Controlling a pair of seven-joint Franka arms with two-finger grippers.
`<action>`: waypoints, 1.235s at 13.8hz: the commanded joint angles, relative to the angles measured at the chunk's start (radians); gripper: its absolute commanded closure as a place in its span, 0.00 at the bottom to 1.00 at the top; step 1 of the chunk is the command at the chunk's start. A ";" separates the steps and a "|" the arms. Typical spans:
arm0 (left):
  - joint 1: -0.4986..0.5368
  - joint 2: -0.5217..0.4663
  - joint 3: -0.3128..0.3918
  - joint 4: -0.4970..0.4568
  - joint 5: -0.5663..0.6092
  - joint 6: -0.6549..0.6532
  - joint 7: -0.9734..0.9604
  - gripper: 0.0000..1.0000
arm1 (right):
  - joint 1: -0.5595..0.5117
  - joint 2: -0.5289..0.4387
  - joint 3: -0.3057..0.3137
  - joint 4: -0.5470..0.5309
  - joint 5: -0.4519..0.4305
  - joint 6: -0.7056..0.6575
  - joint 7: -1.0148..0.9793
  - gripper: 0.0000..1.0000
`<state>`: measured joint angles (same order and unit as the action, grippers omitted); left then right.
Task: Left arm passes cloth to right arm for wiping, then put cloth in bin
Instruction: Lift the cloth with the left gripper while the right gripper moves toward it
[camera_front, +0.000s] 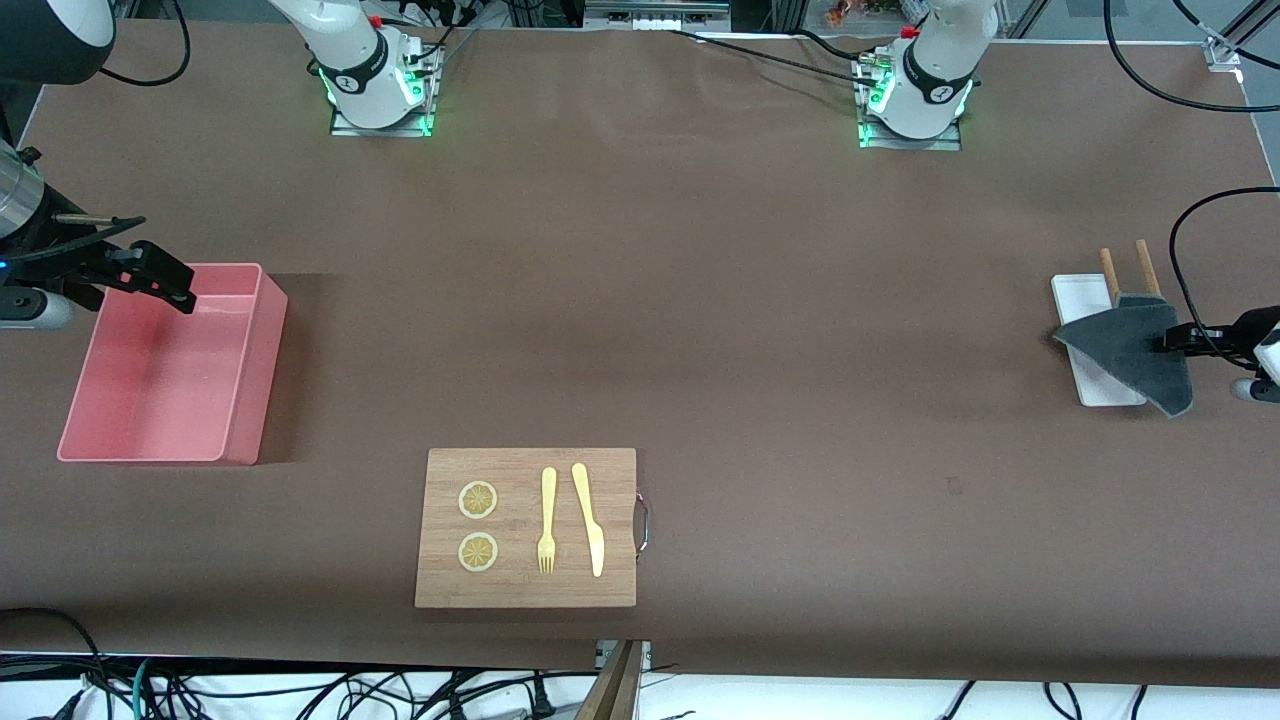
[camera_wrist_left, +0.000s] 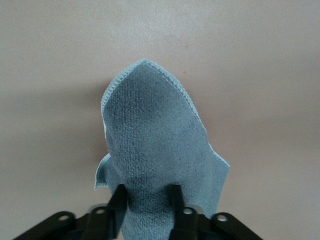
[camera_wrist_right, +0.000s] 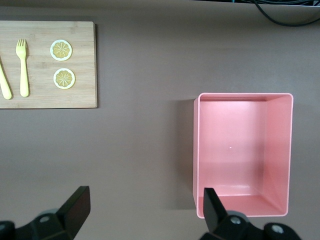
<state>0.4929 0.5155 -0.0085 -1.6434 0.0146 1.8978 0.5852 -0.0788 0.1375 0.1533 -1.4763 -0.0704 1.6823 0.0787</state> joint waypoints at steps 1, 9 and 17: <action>0.006 0.003 -0.002 0.014 -0.022 0.000 0.038 0.63 | -0.007 -0.001 0.003 0.005 0.012 0.004 0.006 0.00; 0.007 0.000 -0.004 0.014 -0.019 -0.003 0.039 0.97 | -0.007 -0.001 0.005 0.005 0.012 0.004 0.007 0.00; -0.033 -0.008 -0.024 0.160 -0.022 -0.181 0.036 1.00 | -0.006 -0.001 0.005 0.005 0.012 0.002 0.009 0.00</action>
<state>0.4856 0.5114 -0.0296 -1.5647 0.0135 1.8085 0.5992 -0.0789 0.1375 0.1533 -1.4763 -0.0703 1.6823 0.0787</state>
